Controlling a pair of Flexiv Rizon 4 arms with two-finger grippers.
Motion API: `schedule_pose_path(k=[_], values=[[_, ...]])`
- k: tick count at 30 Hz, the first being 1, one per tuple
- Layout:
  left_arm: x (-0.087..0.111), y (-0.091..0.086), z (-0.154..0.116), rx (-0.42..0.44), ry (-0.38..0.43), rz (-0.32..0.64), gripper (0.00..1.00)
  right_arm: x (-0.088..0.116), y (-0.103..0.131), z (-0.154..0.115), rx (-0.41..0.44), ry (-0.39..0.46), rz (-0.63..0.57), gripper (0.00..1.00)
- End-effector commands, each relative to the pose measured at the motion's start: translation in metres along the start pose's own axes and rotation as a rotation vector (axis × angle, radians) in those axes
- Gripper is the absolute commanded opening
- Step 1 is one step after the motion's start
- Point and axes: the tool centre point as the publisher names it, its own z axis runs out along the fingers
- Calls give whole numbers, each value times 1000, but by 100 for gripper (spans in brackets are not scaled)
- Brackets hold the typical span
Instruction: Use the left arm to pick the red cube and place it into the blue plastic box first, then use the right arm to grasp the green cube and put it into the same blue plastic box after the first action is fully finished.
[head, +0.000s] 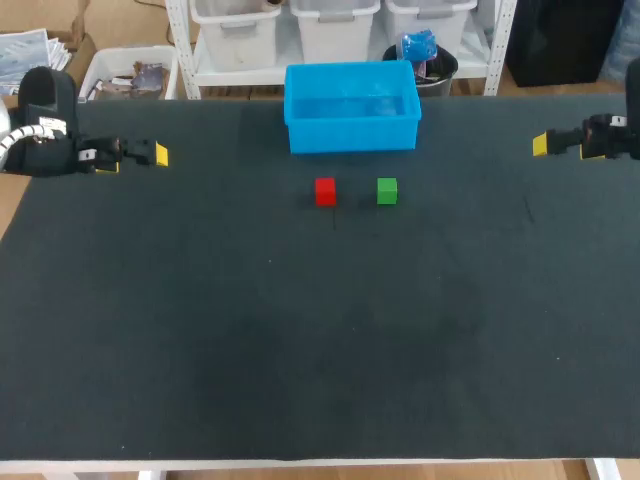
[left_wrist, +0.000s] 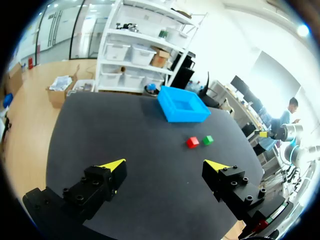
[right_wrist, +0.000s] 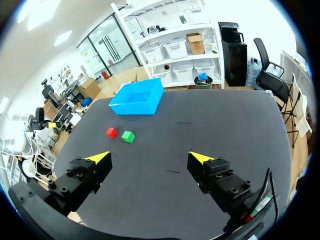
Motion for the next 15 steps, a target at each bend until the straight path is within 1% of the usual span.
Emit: schedule_pose_path(k=[1, 3, 5, 7, 9, 11, 15], values=[[0, 0, 0, -2, 1, 0, 100, 0, 0, 0, -1, 0, -1, 100], [0, 0, 0, -2, 1, 0, 100, 0, 0, 0, -1, 0, -1, 100], [-4, -16, 12, -53, 3, 27, 100, 0, 0, 0, -1, 0, -1, 100], [-8, -28, 25, -112, 17, -11, 100, 0, 0, 0, -1, 0, -1, 100], [-13, -40, 35, -152, 12, -21, 100, 0, 0, 0, -1, 0, -1, 100], [-16, -51, 46, -211, 20, -1, 100, 0, 0, 0, -1, 0, -1, 100], [-25, -71, 65, -278, 42, 7, 100, 0, 0, 0, -1, 0, -1, 100]])
